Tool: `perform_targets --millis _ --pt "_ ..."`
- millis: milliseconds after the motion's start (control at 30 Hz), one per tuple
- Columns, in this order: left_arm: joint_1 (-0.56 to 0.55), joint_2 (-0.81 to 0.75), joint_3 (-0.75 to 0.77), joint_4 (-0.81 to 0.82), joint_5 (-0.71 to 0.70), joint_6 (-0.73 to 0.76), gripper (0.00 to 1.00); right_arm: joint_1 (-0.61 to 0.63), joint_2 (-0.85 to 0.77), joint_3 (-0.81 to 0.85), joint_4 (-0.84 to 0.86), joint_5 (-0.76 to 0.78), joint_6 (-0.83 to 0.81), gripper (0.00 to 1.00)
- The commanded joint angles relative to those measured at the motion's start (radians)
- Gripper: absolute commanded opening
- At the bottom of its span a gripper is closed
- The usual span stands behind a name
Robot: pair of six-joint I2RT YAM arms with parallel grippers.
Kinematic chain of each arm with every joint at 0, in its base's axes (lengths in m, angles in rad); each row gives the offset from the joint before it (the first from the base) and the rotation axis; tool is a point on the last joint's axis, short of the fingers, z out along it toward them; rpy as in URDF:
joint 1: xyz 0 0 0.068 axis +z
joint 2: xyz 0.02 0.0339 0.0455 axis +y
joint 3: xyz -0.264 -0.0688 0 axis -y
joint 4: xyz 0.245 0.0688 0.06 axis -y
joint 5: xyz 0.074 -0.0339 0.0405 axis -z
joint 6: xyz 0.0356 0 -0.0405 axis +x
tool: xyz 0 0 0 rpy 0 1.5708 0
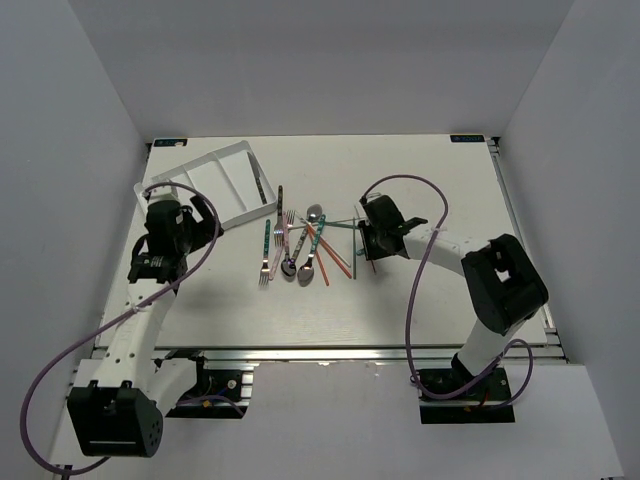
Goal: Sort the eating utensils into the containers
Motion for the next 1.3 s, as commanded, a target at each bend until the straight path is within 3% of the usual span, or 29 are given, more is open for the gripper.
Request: perform_targets --millis 0,67,200,367,467,567,633,667,700,767,800,867,1067,1167,1267 --pt "-0.007 -0.024 0.007 0.002 -0.01 0.039 0.98 -0.002 0.021 0.053 0.003 0.015 -0.032 0.32" --pt "-0.007 -0.016 0.01 0.002 0.013 0.037 0.98 -0.002 0.036 0.052 0.011 0.005 -0.031 0.3" --pt "-0.005 -0.021 0.005 0.003 0.021 0.039 0.98 -0.002 0.045 0.05 0.011 -0.024 -0.023 0.13" --pt "-0.005 -0.021 -0.001 0.019 0.068 0.034 0.98 -0.002 0.013 0.05 0.003 -0.002 -0.019 0.03" --pt "-0.007 -0.016 -0.01 0.072 0.198 0.014 0.98 0.0 -0.042 0.053 -0.023 0.001 -0.002 0.0" --pt "-0.007 -0.013 -0.045 0.164 0.425 -0.08 0.98 0.007 -0.145 0.039 -0.032 -0.028 0.046 0.0" --pt "-0.022 -0.016 -0.143 0.406 0.621 -0.256 0.98 0.015 -0.247 0.006 0.021 -0.228 0.07 0.0" --pt "-0.039 -0.016 -0.18 0.624 0.652 -0.326 0.98 0.015 -0.278 -0.052 0.134 -0.348 0.101 0.0" --pt "-0.095 -0.01 -0.212 0.71 0.663 -0.379 0.98 0.015 -0.309 -0.083 0.205 -0.6 0.132 0.0" --pt "-0.165 0.008 -0.245 0.813 0.651 -0.452 0.98 0.017 -0.375 -0.163 0.354 -0.792 0.226 0.0" --pt "-0.23 0.033 -0.245 0.895 0.654 -0.463 0.98 0.018 -0.396 -0.191 0.519 -0.906 0.344 0.0" --pt "-0.28 0.051 -0.248 0.973 0.663 -0.495 0.97 0.026 -0.45 -0.229 0.623 -0.946 0.421 0.0" --pt "-0.398 0.087 -0.24 1.072 0.633 -0.487 0.88 0.049 -0.51 -0.214 0.635 -0.996 0.457 0.0" --pt "-0.432 0.105 -0.22 1.107 0.621 -0.481 0.79 0.063 -0.507 -0.229 0.739 -1.062 0.529 0.0" --pt "-0.442 0.122 -0.199 1.1 0.611 -0.461 0.65 0.081 -0.504 -0.212 0.735 -1.085 0.537 0.0"
